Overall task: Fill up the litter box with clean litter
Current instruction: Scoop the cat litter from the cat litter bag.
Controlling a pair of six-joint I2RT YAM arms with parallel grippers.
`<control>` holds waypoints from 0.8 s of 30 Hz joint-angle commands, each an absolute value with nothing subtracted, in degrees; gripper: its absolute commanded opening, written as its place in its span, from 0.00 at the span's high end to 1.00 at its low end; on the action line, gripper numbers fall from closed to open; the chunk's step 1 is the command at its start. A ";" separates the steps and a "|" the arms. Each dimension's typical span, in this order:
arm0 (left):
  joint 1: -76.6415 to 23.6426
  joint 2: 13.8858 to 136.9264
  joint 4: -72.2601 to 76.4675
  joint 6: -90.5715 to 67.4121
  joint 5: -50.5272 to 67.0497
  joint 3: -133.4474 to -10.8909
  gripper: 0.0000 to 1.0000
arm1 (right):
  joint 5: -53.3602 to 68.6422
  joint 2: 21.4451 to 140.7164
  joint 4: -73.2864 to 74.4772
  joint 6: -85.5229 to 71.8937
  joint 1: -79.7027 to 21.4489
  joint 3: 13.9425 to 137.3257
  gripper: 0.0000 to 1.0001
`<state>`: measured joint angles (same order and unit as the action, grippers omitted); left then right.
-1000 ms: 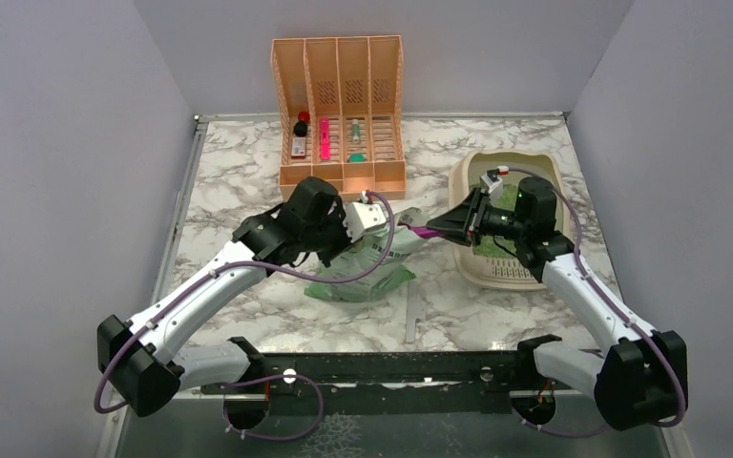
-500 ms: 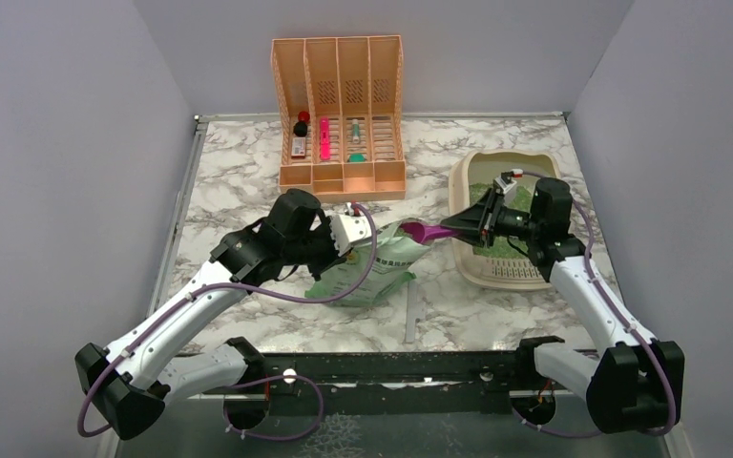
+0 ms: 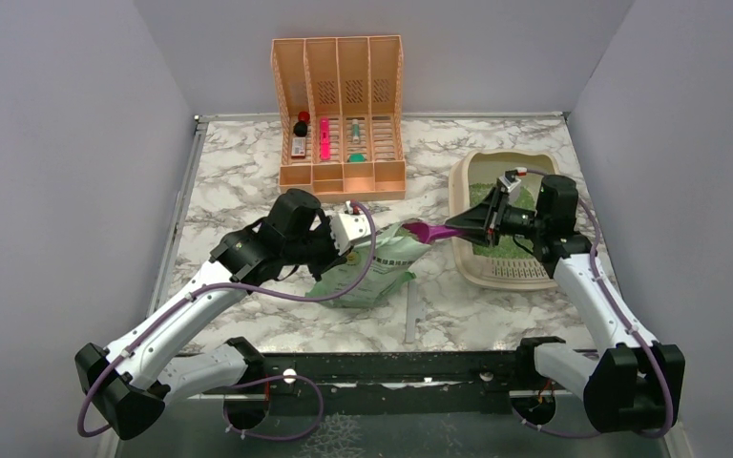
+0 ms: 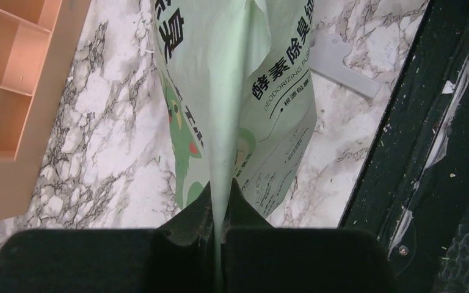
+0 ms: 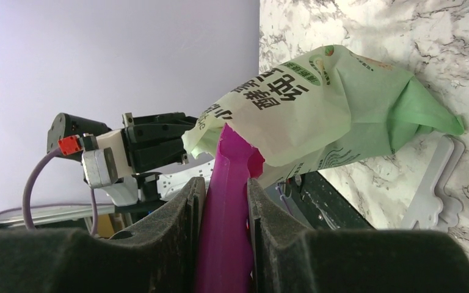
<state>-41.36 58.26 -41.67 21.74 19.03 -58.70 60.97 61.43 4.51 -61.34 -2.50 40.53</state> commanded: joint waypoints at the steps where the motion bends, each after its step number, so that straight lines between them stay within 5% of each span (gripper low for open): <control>1: -41.53 57.25 -33.38 20.89 22.60 -62.75 1.00 | 63.66 60.99 7.07 -58.61 -2.11 42.63 0.99; 4: -41.63 58.31 -33.98 20.57 23.80 -61.95 1.00 | 64.24 61.22 7.02 -57.78 -2.13 42.23 0.99; 12: -41.64 60.72 -37.43 19.81 25.59 -61.75 0.67 | 64.18 61.09 10.54 -54.76 -2.13 40.95 0.99; 19: -41.65 64.61 -38.75 20.14 25.95 -61.58 0.57 | 64.62 60.06 10.77 -54.81 -2.11 40.27 0.99; 24: -41.65 67.21 -40.86 20.55 25.25 -62.03 0.66 | 64.34 59.96 10.57 -54.76 -2.15 39.11 0.99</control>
<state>-41.39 65.45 -39.16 20.29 24.14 -60.45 61.36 61.14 9.54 -55.37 -2.50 40.40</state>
